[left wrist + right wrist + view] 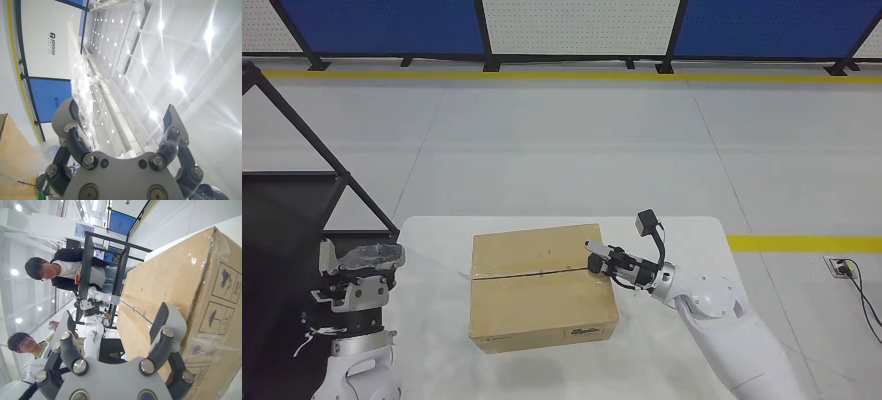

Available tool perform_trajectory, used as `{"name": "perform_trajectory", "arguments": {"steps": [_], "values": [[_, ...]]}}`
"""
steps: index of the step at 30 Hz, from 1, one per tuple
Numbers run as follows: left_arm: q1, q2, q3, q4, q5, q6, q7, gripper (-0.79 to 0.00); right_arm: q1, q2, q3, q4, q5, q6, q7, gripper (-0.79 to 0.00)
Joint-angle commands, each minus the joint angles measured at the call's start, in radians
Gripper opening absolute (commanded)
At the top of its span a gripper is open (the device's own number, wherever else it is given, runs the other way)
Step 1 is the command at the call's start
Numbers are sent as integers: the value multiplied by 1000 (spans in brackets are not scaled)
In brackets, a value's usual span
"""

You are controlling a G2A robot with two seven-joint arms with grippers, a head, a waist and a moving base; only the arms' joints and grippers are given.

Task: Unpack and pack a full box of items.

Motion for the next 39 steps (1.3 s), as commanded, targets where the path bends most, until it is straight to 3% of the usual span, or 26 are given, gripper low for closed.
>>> {"name": "perform_trajectory", "arguments": {"steps": [1, 39], "values": [[-3, -3, 10, -8, 10, 0, -1, 0, 0, 0, 0, 0, 0, 0, 0, 0], [-47, -49, 146, -47, 66, -11, -91, 0, 0, 0, 0, 0, 0, 0, 0, 0]]}}
